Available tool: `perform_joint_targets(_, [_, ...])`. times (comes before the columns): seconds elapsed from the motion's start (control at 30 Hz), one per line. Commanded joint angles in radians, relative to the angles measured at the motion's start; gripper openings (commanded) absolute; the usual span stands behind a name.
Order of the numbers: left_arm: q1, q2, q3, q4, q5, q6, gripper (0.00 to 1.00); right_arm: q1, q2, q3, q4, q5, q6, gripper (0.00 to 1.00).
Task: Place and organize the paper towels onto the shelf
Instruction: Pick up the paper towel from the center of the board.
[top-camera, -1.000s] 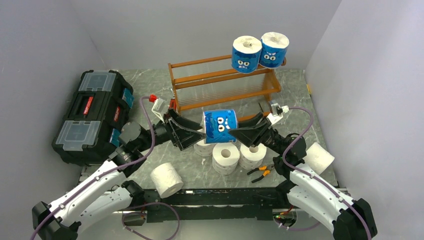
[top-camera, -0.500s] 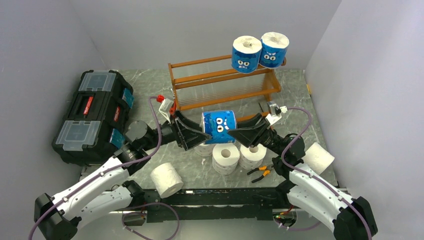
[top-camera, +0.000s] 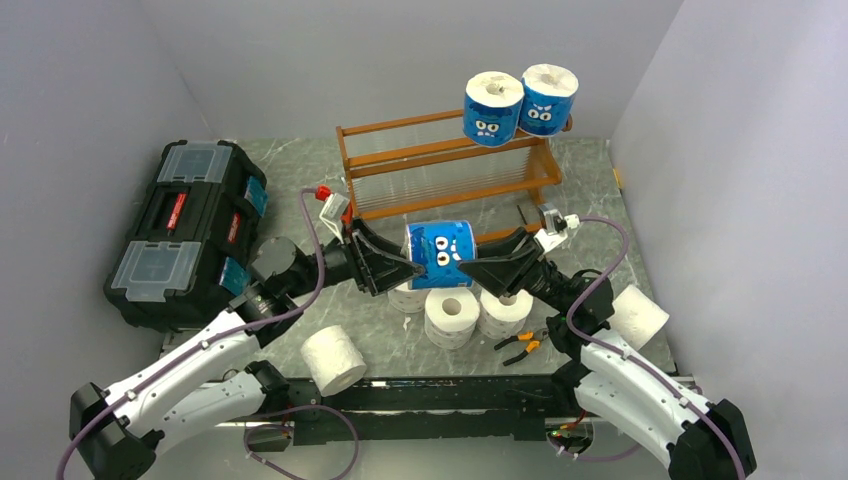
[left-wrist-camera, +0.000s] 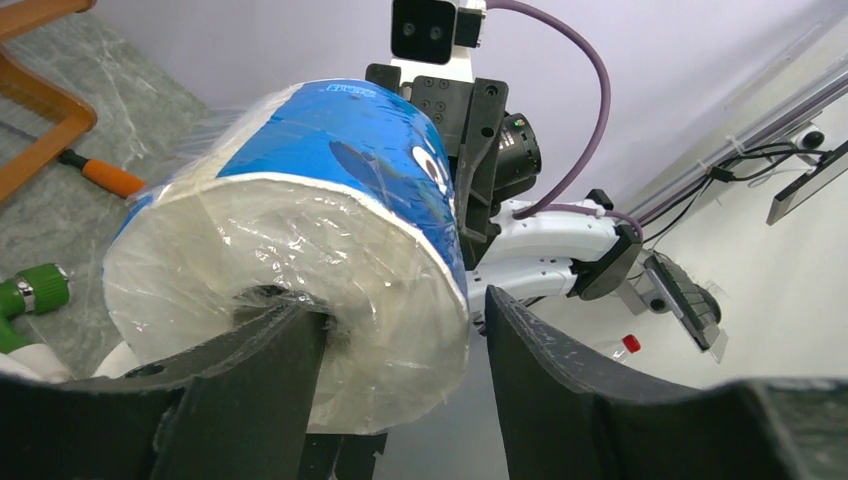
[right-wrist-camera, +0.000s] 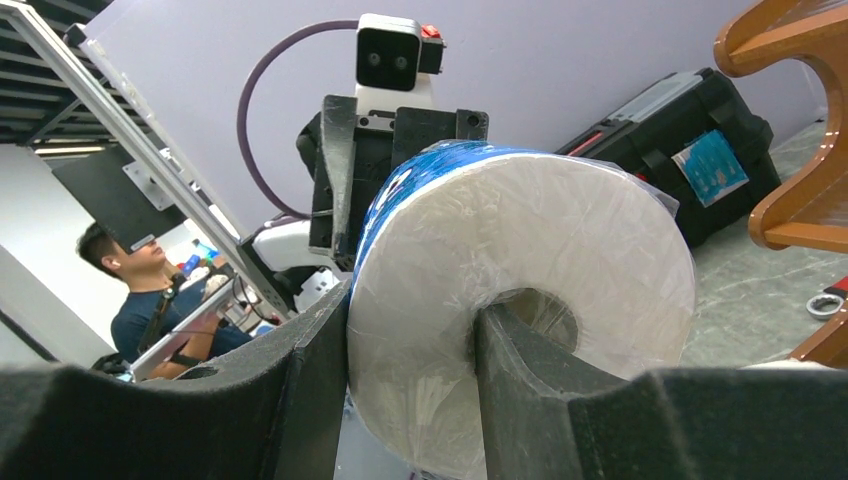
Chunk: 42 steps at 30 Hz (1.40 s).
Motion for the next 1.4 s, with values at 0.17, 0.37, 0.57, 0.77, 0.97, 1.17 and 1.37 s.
perform_joint_targets(0.17, [-0.007, 0.028, 0.079, 0.032, 0.018, -0.017, 0.83, 0.006, -0.055, 0.02, 0.001, 0.019, -0.09, 0.38])
perform_joint_targets(0.37, [-0.006, 0.049, 0.124, -0.025, 0.045, -0.054, 0.85, 0.017, -0.143, 0.097, -0.254, -0.009, -0.322, 0.36])
perform_joint_targets(0.57, [-0.007, 0.062, 0.114, 0.019, 0.081, -0.136, 0.88, 0.024, -0.214, 0.132, -0.392, -0.035, -0.482, 0.35])
perform_joint_targets(0.77, [-0.007, 0.085, 0.102, 0.114, 0.104, -0.194, 0.86, 0.027, -0.246, 0.12, -0.406, -0.048, -0.576, 0.35])
perform_joint_targets(0.97, [-0.007, 0.119, 0.1, 0.202, 0.126, -0.234, 0.72, 0.035, -0.236, 0.084, -0.334, -0.059, -0.59, 0.35])
perform_joint_targets(1.17, [-0.007, 0.139, 0.096, 0.264, 0.135, -0.251, 0.56, 0.041, -0.224, 0.089, -0.354, -0.069, -0.609, 0.37])
perform_joint_targets(1.37, [-0.007, 0.146, 0.1, 0.284, 0.143, -0.243, 0.36, 0.042, -0.228, 0.095, -0.364, -0.081, -0.597, 0.48])
